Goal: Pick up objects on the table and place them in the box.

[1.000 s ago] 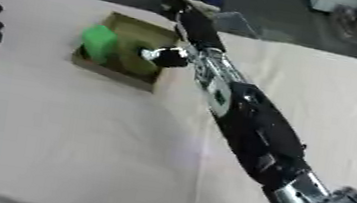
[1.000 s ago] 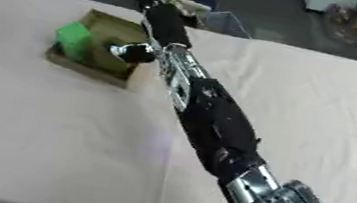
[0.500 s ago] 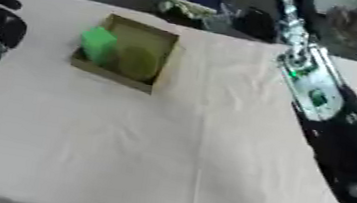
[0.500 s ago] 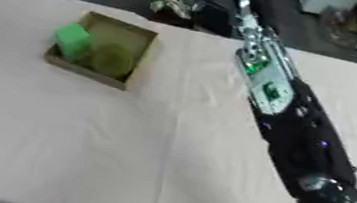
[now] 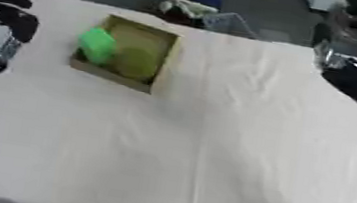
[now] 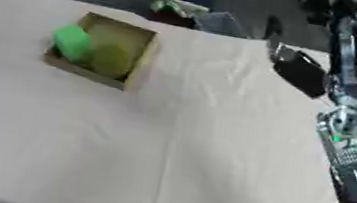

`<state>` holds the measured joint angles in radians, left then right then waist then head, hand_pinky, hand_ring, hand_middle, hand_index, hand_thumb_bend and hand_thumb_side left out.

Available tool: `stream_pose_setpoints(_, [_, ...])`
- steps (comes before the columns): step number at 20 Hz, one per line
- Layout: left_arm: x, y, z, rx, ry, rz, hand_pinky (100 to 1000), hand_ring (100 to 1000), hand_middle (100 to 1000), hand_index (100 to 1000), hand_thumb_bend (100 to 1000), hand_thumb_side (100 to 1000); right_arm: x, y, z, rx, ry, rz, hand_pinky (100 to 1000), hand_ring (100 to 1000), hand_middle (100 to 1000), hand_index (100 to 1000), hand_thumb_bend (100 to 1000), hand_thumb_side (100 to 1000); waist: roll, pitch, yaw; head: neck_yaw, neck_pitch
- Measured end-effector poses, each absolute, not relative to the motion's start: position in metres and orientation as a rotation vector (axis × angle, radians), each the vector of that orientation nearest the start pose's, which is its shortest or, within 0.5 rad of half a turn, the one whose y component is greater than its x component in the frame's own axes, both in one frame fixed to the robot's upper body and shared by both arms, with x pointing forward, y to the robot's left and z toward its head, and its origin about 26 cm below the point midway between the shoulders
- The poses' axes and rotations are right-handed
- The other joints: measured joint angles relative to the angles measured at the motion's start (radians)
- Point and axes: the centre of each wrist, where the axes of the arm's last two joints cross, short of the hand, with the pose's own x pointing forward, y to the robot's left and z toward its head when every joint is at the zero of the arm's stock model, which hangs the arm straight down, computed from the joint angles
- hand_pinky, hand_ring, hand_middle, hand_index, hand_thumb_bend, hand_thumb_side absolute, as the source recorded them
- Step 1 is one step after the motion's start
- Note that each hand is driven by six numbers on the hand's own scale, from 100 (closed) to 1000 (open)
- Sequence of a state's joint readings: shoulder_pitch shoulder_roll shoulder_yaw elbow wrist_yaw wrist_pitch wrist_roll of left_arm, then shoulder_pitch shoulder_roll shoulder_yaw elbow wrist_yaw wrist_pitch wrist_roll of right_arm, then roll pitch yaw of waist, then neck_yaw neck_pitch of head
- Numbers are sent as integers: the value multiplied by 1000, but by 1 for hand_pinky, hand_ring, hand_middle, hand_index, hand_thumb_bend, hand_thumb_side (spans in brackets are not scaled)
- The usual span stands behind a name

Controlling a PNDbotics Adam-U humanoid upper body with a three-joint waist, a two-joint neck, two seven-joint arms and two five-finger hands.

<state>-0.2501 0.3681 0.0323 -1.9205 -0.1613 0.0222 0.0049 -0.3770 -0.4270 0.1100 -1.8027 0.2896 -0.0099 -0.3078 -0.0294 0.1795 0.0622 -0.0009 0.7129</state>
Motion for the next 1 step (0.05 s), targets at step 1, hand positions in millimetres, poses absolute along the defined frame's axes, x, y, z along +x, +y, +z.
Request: stream_pose_setpoints(1, [305, 286, 174, 421, -2110, -443, 699, 646, 668, 804, 493, 687, 332, -260, 173, -656, -2215, 359, 725, 776, 745, 857, 257, 357, 1, 3, -7, 0, 4])
